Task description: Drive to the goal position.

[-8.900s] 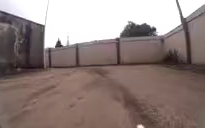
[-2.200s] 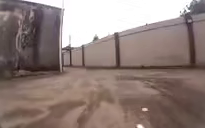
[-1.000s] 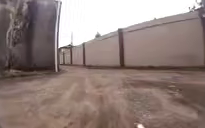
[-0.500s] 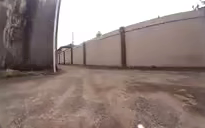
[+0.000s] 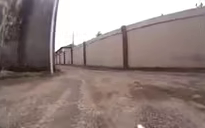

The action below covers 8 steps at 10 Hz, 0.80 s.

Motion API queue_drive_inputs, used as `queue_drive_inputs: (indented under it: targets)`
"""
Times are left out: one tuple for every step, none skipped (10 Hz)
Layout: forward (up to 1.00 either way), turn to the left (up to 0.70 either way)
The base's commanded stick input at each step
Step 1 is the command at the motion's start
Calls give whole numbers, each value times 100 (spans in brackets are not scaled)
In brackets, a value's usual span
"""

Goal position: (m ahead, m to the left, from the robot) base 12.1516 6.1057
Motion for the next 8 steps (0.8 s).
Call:
queue_drive_inputs:
  targets:
    - [70, 0]
    - [70, 0]
    - [70, 0]
    - [70, 0]
    - [70, 0]
    - [70, 0]
    - [70, 0]
    - [70, 0]
